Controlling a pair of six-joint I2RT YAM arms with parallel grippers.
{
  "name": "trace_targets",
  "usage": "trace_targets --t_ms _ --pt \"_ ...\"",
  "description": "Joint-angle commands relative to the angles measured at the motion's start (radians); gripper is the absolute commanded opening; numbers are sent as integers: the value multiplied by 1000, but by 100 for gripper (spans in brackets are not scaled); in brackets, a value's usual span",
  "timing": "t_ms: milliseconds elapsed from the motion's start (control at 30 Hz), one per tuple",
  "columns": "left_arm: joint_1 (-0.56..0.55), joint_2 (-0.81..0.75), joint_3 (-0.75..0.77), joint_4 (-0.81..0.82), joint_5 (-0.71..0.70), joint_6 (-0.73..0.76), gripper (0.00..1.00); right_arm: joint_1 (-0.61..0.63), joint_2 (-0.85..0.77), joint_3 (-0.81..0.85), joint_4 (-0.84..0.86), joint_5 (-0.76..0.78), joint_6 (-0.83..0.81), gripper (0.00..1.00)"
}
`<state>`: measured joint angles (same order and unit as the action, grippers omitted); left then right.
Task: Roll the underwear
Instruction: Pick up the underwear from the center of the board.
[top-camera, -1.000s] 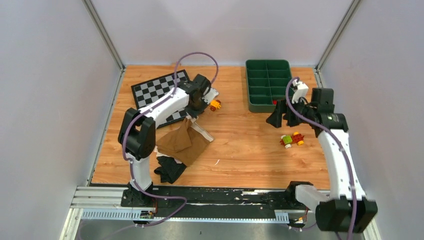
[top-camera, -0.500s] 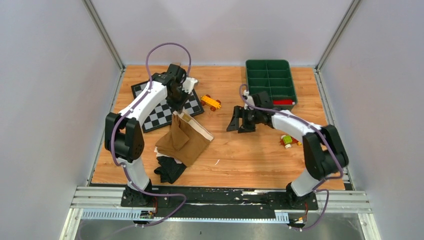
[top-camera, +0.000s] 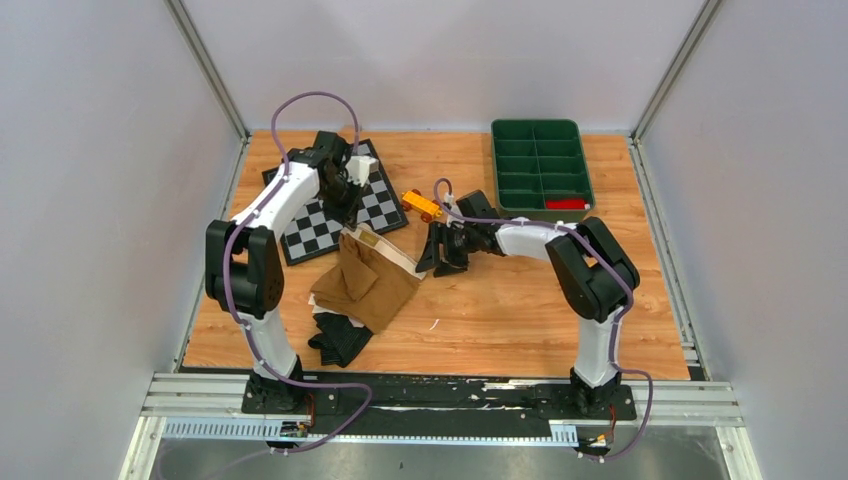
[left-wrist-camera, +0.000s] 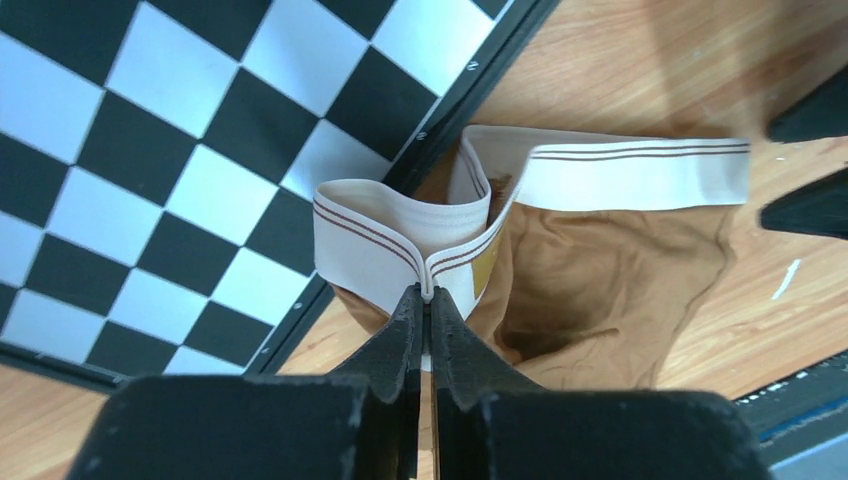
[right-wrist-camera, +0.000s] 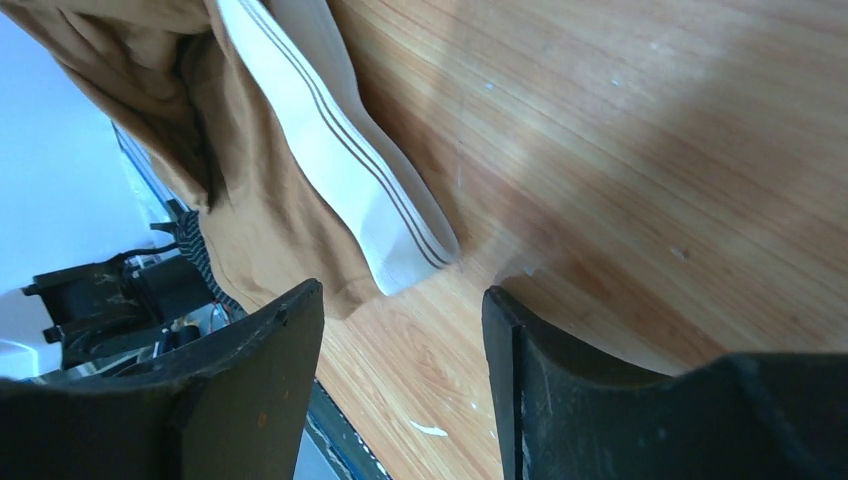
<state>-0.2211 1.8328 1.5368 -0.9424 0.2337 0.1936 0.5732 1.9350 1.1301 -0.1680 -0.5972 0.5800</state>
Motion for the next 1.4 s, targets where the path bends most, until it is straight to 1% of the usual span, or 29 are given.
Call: trace_targets --t_ms 0,167,400,467,533,633,700,833,933,967,1033,1133,1233,1300,1367 --pt "-3 3 -20 24 115 -40 7 27 50 35 81 -29 80 58" --pt "-3 -3 -41 44 104 -39 8 38 90 42 74 -20 124 51" --pt "-3 -3 -43 47 119 -47 8 43 71 32 -40 5 197 47" --pt "-3 -3 -35 45 126 -52 8 46 52 19 -77 16 224 49" --pt "-3 -3 -23 39 130 -53 8 51 40 -11 -69 9 267 52" --pt "-3 0 -4 31 131 -51 8 55 60 -24 -16 -21 310 66" --pt "-3 4 2 26 133 -49 7 53 98 7 -5 -20 288 65" --pt "-3 8 -6 22 132 -44 7 48 151 70 16 -23 266 55" --pt "-3 4 -19 21 135 -31 7 46 151 107 -31 14 231 53" --pt "-3 3 -21 20 137 -26 7 42 147 110 -41 21 221 50" --pt "-3 0 -21 19 134 -21 7 27 133 105 -51 28 197 37" --pt "-3 2 -19 22 130 -18 7 16 103 98 -89 74 132 23" --pt "-2 10 -11 27 130 -18 7 14 78 98 -108 119 35 1" --pt "-3 13 -3 32 127 -18 5 15 63 119 -118 163 -69 0" --pt "-3 12 13 29 129 -17 5 10 30 145 -144 212 -223 0"
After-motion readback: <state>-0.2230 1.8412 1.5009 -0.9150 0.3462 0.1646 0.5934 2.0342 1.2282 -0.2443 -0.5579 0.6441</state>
